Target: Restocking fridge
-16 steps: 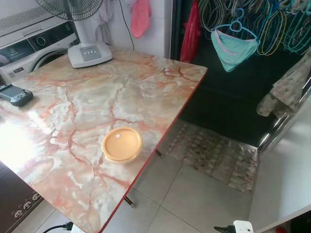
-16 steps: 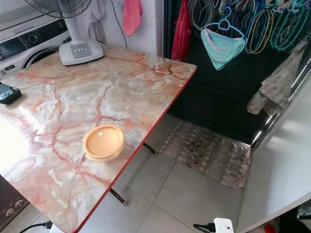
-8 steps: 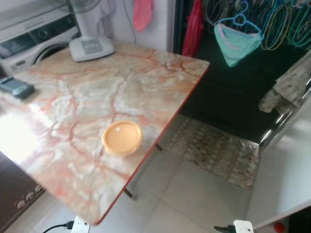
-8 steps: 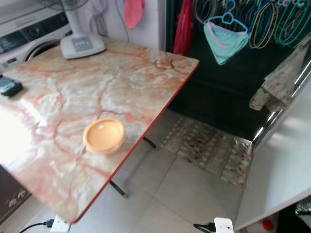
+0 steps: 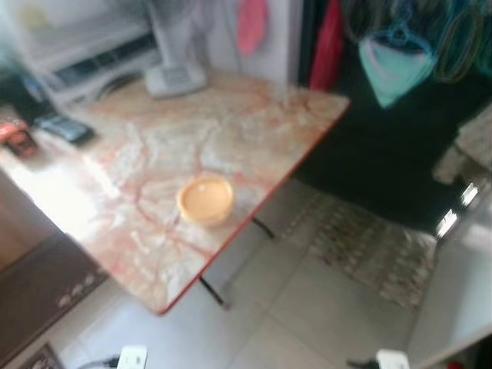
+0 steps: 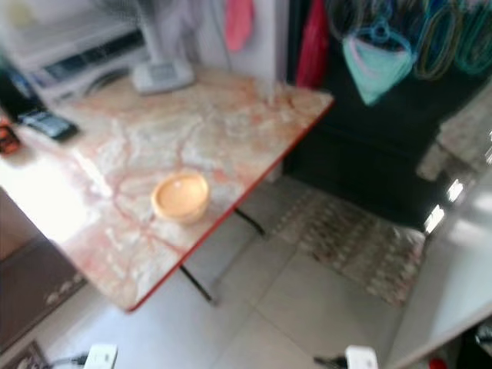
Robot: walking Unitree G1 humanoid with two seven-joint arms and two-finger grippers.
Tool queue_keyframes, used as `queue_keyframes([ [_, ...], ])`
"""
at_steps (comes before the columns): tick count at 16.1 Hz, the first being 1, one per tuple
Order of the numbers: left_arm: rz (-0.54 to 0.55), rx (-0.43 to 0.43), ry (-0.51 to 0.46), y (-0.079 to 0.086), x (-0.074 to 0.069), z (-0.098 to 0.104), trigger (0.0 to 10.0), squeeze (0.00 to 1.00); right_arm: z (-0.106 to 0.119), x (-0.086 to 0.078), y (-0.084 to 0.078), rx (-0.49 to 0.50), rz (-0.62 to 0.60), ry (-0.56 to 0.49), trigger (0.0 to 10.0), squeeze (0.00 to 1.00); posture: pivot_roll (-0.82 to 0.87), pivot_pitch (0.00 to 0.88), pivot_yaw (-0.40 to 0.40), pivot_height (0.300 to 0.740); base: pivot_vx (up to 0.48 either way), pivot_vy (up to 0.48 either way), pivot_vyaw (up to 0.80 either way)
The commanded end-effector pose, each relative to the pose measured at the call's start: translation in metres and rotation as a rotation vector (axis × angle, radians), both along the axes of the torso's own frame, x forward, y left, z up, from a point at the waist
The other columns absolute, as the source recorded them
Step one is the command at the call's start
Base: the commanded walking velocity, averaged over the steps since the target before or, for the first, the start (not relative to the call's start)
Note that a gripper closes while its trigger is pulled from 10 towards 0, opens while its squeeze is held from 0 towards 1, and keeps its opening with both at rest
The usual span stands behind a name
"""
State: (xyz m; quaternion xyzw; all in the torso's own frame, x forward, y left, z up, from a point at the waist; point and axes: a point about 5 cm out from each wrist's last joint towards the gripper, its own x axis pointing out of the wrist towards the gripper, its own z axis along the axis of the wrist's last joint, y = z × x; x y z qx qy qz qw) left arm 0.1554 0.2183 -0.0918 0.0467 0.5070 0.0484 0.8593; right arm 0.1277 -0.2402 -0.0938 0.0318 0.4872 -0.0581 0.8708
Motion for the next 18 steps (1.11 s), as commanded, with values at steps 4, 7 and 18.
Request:
queue_keyframes([
  [4, -0.009, 0.022, 0.011, 0.0061, -0.0013, 0.0006, 10.0, 0.0, -0.002, -0.0015, 0.0054, 0.016, -0.009, 0.008, 10.0, 0.0, -0.04, 0.02, 0.052, 0.74, 0.0, 0.0, 0.0],
  [7, -0.012, 0.021, 0.014, 0.0055, -0.0009, 0.0006, 10.0, 0.0, -0.0019, -0.001, 0.0051, 0.015, 0.005, 0.014, 10.0, 0.0, -0.04, 0.022, 0.056, 0.74, 0.0, 0.0, -0.8],
  [18, -0.032, 0.031, 0.017, 0.0043, -0.0003, 0.0006, 10.0, 0.0, -0.0011, -0.0001, 0.0042, 0.01, 0.028, 0.01, 10.0, 0.0, -0.03, 0.012, 0.045, 0.74, 0.0, -0.067, -0.22],
])
